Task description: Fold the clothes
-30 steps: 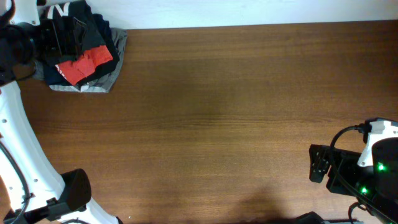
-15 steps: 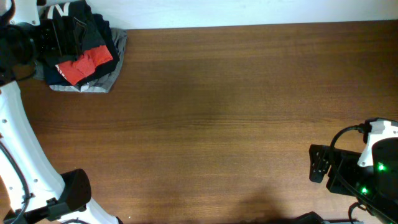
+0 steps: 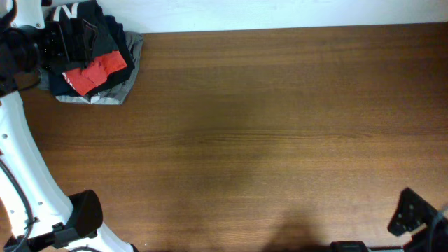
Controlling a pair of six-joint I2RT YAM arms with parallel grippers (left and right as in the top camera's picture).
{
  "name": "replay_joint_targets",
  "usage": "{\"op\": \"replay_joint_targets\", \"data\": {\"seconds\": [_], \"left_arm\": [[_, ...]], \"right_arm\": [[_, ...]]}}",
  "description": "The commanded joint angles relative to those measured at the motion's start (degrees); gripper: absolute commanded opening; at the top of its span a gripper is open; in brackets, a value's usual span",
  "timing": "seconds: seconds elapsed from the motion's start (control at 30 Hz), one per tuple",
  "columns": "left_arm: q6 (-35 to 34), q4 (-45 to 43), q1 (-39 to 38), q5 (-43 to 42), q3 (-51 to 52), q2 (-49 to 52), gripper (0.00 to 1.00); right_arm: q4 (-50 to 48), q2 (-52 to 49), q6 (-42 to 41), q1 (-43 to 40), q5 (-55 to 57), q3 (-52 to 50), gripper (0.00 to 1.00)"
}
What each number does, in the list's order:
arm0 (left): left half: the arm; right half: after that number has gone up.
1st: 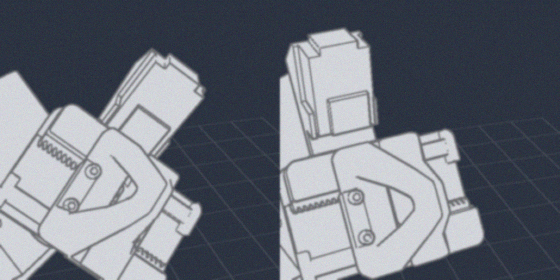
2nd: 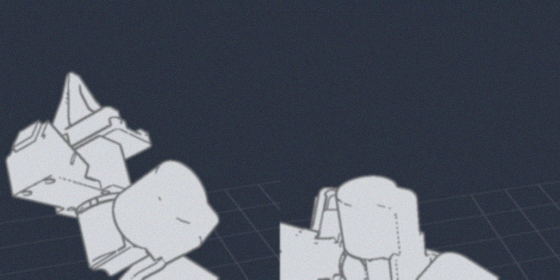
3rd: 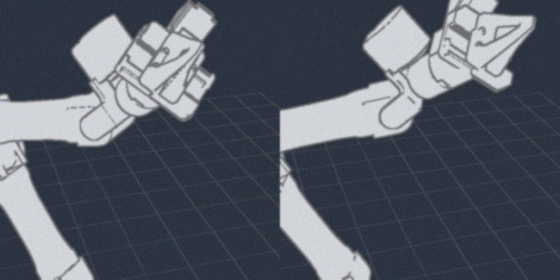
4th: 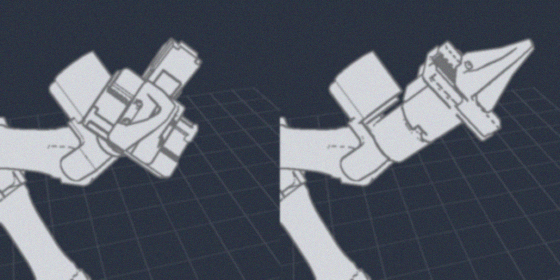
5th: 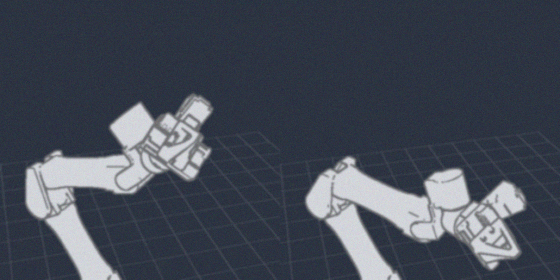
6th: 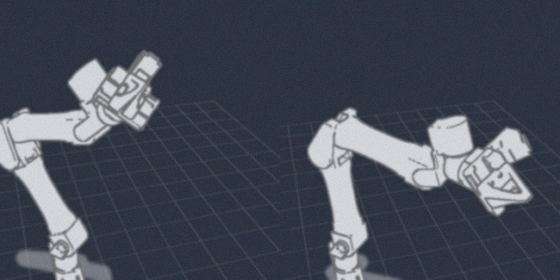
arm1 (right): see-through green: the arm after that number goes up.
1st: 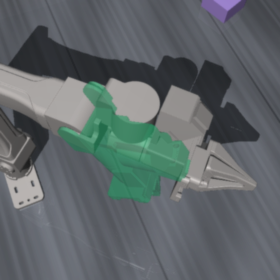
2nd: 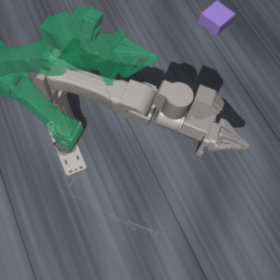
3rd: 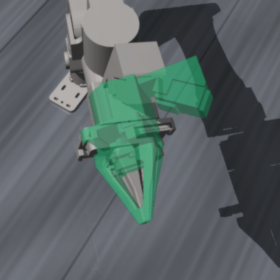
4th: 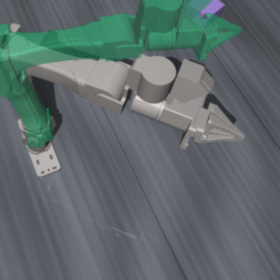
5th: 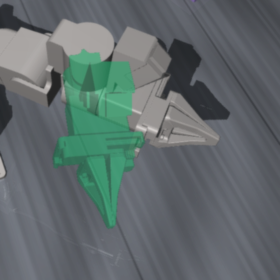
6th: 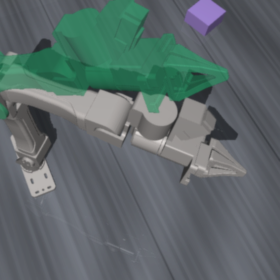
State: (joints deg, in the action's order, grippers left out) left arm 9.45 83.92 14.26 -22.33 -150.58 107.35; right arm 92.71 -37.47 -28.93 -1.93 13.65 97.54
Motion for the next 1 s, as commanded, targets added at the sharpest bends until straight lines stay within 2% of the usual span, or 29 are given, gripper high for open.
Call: {"op": "replay_joint_targets", "data": {"seconds": [0.0, 0.2, 0.4, 0.57, 0.83, 0.97], "left_arm": [[0.92, -0.28, 0.09, -0.83, 0.17, -0.11, 0.99], [0.92, -0.28, 0.11, -0.83, 0.17, -0.11, 0.99], [0.92, -0.28, 0.09, -0.83, 0.17, -0.11, 0.99], [0.92, -0.28, 0.11, -0.83, 0.17, -0.11, 0.99], [0.92, -0.28, 0.11, -0.83, 0.17, -0.11, 0.99], [0.92, -0.28, 0.11, -0.83, 0.17, -0.11, 0.99]], "right_arm": [[-3.91, 5.73, 0.17, -2.4, 2.89, -8.02, 0.99], [-21.4, 21.09, 2.62, -3.43, 4.15, -34.93, 0.99], [-47.76, 31.98, 17.29, -3.34, -5.57, -57.64, 0.99], [-62.34, 35.54, 24.7, -3.34, -10.71, -70.16, 0.99], [-83.27, 37.0, 24.68, -3.28, -14.16, -83.95, 0.99], [-89.83, 37.27, 24.65, -3.28, -15.93, -88.46, 0.99]]}}
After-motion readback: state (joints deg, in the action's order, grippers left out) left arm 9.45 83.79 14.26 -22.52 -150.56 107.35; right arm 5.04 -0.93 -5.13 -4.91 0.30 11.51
